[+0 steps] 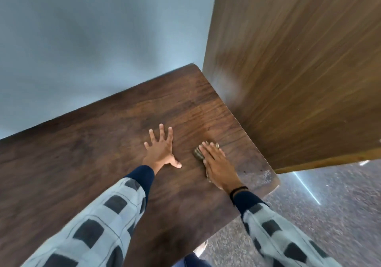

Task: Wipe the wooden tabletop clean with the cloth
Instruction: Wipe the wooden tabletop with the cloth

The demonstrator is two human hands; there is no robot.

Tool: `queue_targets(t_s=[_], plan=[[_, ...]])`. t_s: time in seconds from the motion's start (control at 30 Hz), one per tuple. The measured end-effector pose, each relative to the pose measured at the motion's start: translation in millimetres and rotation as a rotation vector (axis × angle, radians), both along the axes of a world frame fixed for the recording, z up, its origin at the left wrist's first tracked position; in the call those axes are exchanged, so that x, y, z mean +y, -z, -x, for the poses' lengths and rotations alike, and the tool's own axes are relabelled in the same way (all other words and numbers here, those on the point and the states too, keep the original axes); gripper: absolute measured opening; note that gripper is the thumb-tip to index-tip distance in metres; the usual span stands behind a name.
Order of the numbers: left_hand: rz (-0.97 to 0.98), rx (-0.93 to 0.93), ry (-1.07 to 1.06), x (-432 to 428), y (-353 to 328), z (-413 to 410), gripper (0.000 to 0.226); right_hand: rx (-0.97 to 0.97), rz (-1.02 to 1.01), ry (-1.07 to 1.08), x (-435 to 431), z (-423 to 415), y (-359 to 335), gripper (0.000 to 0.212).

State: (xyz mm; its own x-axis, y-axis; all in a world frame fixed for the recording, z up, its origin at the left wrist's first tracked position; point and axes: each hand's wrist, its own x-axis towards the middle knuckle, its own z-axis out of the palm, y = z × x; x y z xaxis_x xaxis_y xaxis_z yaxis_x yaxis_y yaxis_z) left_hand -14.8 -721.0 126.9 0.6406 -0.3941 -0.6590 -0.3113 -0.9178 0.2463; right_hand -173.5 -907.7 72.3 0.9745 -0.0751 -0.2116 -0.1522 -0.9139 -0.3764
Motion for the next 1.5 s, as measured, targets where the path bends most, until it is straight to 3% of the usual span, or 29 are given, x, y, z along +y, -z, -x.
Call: queue_targets(t_s=[0.1,0.2,0.27,0.43,0.63,0.7,0.8,0.87,1.0,1.2,1.33,1.4,1.5], plan=[[-0.025,0.010,-0.002,-1.2,-2.4,-1.0,0.151,-0.078,0.046,0.121,36.8,2.3,5.9,0.053],[-0.025,0.016,-0.016,3.1,-3.5,-3.1,0.150,-0.096,0.023,-0.175,33.7,37.9,3.7,0.053],[-0.027,0.009,-0.018,2.1,-3.3,-2.5,0.150,-0.113,0.038,-0.254,8.8,43.5,0.8,0.053],[-0.033,0.001,-0.016,-1.6,-1.0,-0.5,0.151,-0.068,0.005,0.152,21.6,17.8,2.6,0.053],[-0.046,-0.002,-0.020,0.8,-1.6,-3.9,0.150,-0.113,0.092,-0.339,4.1,84.4,3.2,0.054],[-0.055,-0.002,-0.018,-1.3,-1.0,-4.1,0.150,-0.065,0.096,-0.230,-8.2,81.2,3.4,0.054],[-0.064,-0.004,-0.017,-0.8,-0.6,-4.5,0.151,-0.050,0.059,0.123,19.0,59.7,3.7,0.055],[-0.065,-0.002,-0.020,0.7,-1.7,-4.7,0.151,-0.092,0.041,0.088,43.5,62.1,3.4,0.054],[-0.067,0.003,-0.020,-0.2,-1.5,-4.4,0.150,-0.128,0.080,-0.273,23.2,97.8,3.5,0.053],[-0.070,0.007,-0.013,-0.3,-0.4,-5.5,0.151,-0.073,0.016,0.066,43.6,73.9,-0.7,0.053],[-0.074,0.016,-0.014,0.4,-1.2,-5.8,0.150,-0.115,0.050,-0.317,27.9,130.1,3.5,0.054],[-0.080,0.014,-0.017,-0.6,-1.6,-5.3,0.150,-0.065,0.156,-0.388,-9.2,142.8,4.8,0.056],[-0.097,0.014,-0.008,-3.1,-2.5,-5.0,0.150,-0.005,0.139,-0.013,-22.2,124.0,2.7,0.054]])
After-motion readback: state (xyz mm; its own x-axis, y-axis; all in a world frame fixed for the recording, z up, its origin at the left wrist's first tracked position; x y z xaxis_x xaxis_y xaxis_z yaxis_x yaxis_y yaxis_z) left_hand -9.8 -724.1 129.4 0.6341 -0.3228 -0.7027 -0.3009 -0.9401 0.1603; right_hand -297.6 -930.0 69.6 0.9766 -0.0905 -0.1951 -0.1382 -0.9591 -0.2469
